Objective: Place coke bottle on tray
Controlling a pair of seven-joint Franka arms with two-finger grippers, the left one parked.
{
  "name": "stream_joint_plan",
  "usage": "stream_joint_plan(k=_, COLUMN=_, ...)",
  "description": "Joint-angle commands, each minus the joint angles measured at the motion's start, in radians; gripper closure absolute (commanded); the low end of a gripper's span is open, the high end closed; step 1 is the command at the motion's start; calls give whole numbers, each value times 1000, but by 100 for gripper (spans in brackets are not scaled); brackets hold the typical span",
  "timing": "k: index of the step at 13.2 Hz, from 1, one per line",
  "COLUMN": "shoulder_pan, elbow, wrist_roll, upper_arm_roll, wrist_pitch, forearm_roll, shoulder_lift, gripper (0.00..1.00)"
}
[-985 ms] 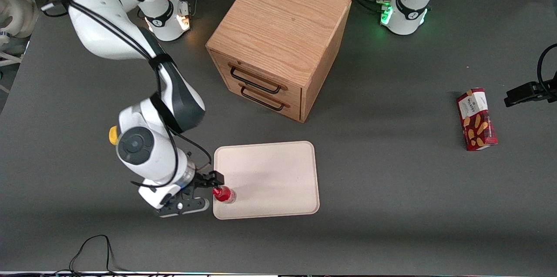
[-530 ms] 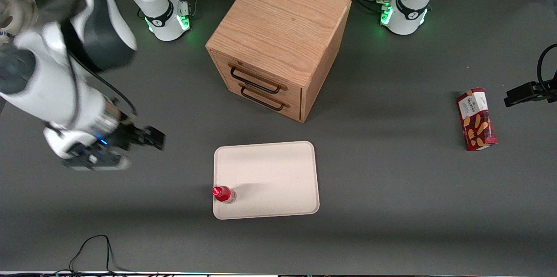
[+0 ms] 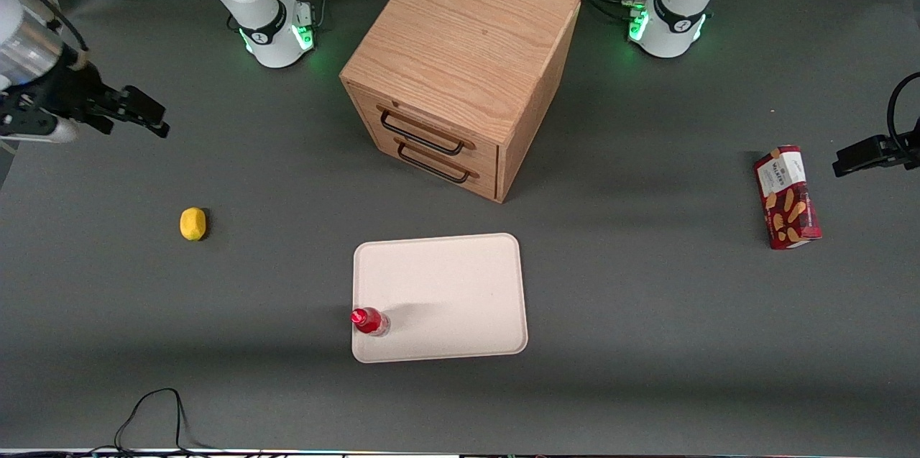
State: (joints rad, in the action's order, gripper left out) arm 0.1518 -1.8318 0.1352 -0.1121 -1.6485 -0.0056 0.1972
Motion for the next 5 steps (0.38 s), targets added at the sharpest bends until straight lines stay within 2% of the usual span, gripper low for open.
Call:
stream_joint_plan(k=1, shoulder_pan=12, elbow=0, wrist_roll=-29, upper_arm_roll=-3, wrist_pitch=-2, forearm_roll=16, shoulder_lift=-15, gripper=0)
stream_joint_plan(k=5, shoulder_pan=14, elbow=49, wrist_roll=3, upper_arm_roll=14, wrist_pitch=-2, forearm_roll=16, shoulder_lift=-79, gripper=0)
